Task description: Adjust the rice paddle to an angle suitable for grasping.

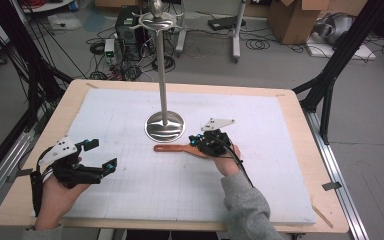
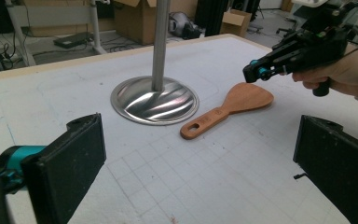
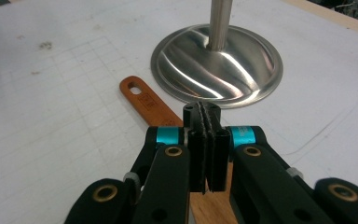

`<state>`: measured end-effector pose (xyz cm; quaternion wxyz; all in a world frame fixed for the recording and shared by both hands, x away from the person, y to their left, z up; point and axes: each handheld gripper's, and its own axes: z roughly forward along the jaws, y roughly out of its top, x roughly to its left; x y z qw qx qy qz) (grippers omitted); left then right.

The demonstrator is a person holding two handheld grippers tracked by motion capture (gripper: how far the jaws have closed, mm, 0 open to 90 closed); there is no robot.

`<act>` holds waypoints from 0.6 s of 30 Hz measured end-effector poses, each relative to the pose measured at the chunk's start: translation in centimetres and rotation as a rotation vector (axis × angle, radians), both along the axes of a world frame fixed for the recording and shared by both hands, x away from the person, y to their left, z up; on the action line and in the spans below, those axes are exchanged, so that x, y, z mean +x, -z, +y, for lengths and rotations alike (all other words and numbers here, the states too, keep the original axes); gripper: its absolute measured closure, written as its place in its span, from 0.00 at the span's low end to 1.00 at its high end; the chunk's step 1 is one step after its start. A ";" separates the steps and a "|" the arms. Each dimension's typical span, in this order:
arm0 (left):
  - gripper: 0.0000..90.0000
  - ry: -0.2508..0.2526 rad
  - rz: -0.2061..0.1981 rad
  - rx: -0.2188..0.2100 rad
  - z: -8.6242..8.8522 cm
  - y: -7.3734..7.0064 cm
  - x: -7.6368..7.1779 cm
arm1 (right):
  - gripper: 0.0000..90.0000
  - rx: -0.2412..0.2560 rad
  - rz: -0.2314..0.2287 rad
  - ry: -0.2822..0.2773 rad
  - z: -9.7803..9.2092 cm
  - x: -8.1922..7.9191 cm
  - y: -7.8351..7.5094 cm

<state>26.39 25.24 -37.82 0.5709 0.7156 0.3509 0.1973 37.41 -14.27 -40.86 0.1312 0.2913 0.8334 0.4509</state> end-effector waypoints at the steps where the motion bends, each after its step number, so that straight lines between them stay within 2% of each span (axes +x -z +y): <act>1: 0.03 0.000 0.002 0.001 0.0 0.0 0.0 | 0.99 -0.011 0.004 0.000 0.3 0.2 0.1; 2: 0.03 0.000 0.003 0.000 0.0 0.0 0.0 | 0.99 -0.014 -0.008 -0.005 0.5 0.3 0.1; 4: 0.03 -0.001 0.006 -0.001 0.0 0.1 0.0 | 0.99 -0.005 -0.001 -0.011 0.8 0.6 0.3; 16: 0.03 0.007 0.017 -0.001 -0.1 0.3 0.1 | 0.99 -0.026 0.059 0.004 2.0 2.3 2.2; 18: 0.03 0.007 0.017 0.003 -0.1 0.3 0.1 | 0.99 -0.031 0.082 0.017 2.4 2.3 2.4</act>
